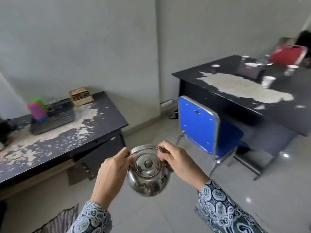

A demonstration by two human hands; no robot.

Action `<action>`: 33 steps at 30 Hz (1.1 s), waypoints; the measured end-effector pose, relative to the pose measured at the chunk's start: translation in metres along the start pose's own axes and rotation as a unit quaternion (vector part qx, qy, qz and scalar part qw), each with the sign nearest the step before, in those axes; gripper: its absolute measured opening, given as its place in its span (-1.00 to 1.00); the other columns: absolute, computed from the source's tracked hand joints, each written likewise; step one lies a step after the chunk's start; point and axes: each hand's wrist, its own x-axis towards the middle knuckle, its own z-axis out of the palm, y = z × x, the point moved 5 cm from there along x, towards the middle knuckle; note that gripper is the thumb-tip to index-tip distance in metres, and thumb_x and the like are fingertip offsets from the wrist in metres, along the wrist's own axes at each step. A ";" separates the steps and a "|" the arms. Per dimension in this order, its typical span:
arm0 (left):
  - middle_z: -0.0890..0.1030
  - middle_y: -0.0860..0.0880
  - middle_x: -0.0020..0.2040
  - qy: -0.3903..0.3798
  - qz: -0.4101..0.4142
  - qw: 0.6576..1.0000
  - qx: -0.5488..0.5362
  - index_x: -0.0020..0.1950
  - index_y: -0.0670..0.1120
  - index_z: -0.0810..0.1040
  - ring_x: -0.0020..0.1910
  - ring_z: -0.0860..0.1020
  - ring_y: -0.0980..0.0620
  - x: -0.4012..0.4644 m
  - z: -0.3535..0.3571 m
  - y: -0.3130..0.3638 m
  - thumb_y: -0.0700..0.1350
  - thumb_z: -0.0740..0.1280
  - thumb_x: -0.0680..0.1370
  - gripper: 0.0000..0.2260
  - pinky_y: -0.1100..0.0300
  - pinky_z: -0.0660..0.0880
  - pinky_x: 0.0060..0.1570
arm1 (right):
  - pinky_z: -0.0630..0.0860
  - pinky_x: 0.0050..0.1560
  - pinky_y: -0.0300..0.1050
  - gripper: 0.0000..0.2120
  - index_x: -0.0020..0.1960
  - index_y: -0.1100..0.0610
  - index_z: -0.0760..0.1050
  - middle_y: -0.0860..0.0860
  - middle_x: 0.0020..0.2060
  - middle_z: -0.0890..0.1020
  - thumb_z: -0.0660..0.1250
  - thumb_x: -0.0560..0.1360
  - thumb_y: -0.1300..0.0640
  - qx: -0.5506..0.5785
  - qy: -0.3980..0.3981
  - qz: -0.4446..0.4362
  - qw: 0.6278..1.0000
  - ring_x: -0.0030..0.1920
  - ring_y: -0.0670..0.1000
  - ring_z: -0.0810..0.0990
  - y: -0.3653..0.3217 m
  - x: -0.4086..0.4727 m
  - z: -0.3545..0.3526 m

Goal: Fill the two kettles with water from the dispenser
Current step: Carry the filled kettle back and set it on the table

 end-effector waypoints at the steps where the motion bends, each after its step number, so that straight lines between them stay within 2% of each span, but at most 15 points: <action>1: 0.59 0.02 -0.36 -0.017 0.018 1.000 -0.015 -0.23 0.02 0.39 -0.35 0.51 -0.12 0.006 0.019 0.024 0.13 0.19 0.53 -0.77 -0.03 0.49 -0.24 | 0.52 -0.10 0.15 -0.92 -0.12 -0.07 0.33 -0.19 -0.35 0.48 0.19 0.55 0.02 -0.006 0.020 0.012 1.000 -0.25 -0.06 0.51 0.011 -0.014 -0.025; 4: 0.60 0.01 -0.37 -0.048 0.058 0.996 -0.050 -0.32 0.12 0.31 -0.38 0.51 -0.11 0.019 0.065 0.084 0.27 0.09 0.42 -0.73 -0.02 0.47 -0.27 | 0.51 -0.11 0.09 -0.86 -0.17 -0.11 0.30 -0.19 -0.35 0.47 0.18 0.56 0.03 -0.026 0.066 0.038 0.997 -0.27 -0.10 0.48 0.037 -0.047 -0.089; 8: 0.57 0.00 -0.43 -0.073 0.118 0.987 -0.082 -0.35 0.16 0.32 -0.41 0.50 -0.08 0.037 0.136 0.167 0.25 0.10 0.45 -0.74 0.01 0.45 -0.28 | 0.48 -0.11 0.05 -0.88 -0.16 -0.04 0.33 -0.22 -0.35 0.49 0.19 0.55 0.04 -0.044 0.124 0.075 0.988 -0.28 -0.13 0.45 0.077 -0.093 -0.178; 11: 0.58 -0.03 -0.42 -0.088 0.151 0.978 -0.111 -0.32 0.11 0.35 -0.34 0.56 -0.11 0.050 0.191 0.225 0.26 0.10 0.47 -0.71 -0.02 0.50 -0.22 | 0.48 -0.12 0.05 -0.90 -0.15 -0.01 0.34 -0.18 -0.35 0.50 0.19 0.55 0.07 -0.064 0.154 0.093 0.982 -0.28 -0.10 0.48 0.104 -0.125 -0.244; 15: 0.59 -0.08 -0.38 -0.117 0.195 0.962 -0.150 -0.30 0.04 0.35 -0.30 0.57 -0.16 0.069 0.253 0.292 0.22 0.13 0.52 -0.68 -0.14 0.54 -0.15 | 0.37 -0.26 -0.19 -0.90 -0.13 0.08 0.37 -0.12 -0.34 0.50 0.20 0.55 0.10 -0.099 0.188 0.108 0.971 -0.37 -0.17 0.42 0.134 -0.154 -0.319; 19: 0.56 -0.06 -0.39 -0.150 0.237 0.946 -0.162 -0.30 0.01 0.33 -0.32 0.54 -0.11 0.090 0.309 0.355 0.21 0.12 0.52 -0.67 -0.15 0.51 -0.19 | 0.36 -0.27 -0.26 -0.91 -0.14 0.07 0.37 -0.06 -0.31 0.53 0.20 0.55 0.14 -0.107 0.226 0.131 0.959 -0.36 -0.16 0.43 0.166 -0.175 -0.381; 22: 0.56 -0.06 -0.41 -0.172 0.251 0.937 -0.169 -0.31 -0.02 0.34 -0.35 0.52 -0.09 0.112 0.347 0.392 0.21 0.11 0.49 -0.66 -0.13 0.51 -0.19 | 0.44 -0.23 -0.10 -0.91 -0.12 0.10 0.36 0.03 -0.29 0.55 0.18 0.56 0.16 -0.113 0.243 0.144 0.953 -0.28 0.05 0.52 0.194 -0.180 -0.422; 24: 0.56 -0.06 -0.41 -0.184 0.258 0.933 -0.171 -0.31 -0.03 0.34 -0.36 0.52 -0.08 0.128 0.369 0.411 0.21 0.10 0.48 -0.65 -0.10 0.52 -0.19 | 0.43 -0.25 -0.12 -0.91 -0.10 0.14 0.36 0.05 -0.27 0.55 0.17 0.56 0.16 -0.114 0.250 0.158 0.949 -0.24 0.12 0.53 0.215 -0.179 -0.444; 27: 0.57 -0.06 -0.41 -0.191 0.270 0.928 -0.172 -0.29 -0.04 0.36 -0.38 0.53 -0.05 0.160 0.408 0.439 0.24 0.09 0.47 -0.63 -0.06 0.52 -0.23 | 0.38 -0.27 -0.27 -0.92 -0.11 0.14 0.36 -0.02 -0.30 0.53 0.18 0.56 0.17 -0.107 0.260 0.165 0.945 -0.22 0.09 0.54 0.254 -0.170 -0.480; 29: 0.57 -0.08 -0.40 -0.195 0.277 0.925 -0.173 -0.26 -0.05 0.37 -0.36 0.54 -0.06 0.180 0.432 0.454 0.24 0.09 0.46 -0.63 -0.07 0.53 -0.24 | 0.37 -0.27 -0.30 -0.91 -0.13 0.10 0.35 -0.06 -0.32 0.52 0.18 0.56 0.17 -0.097 0.263 0.170 0.945 -0.21 0.09 0.55 0.280 -0.161 -0.504; 33: 0.59 -0.12 -0.38 -0.210 0.271 0.923 -0.172 -0.21 -0.06 0.42 -0.36 0.56 -0.10 0.239 0.489 0.489 0.22 0.11 0.46 -0.64 -0.06 0.55 -0.25 | 0.32 -0.31 -0.24 -0.88 -0.17 0.08 0.33 -0.09 -0.37 0.48 0.19 0.55 0.17 -0.068 0.257 0.176 0.948 -0.40 -0.13 0.38 0.342 -0.131 -0.561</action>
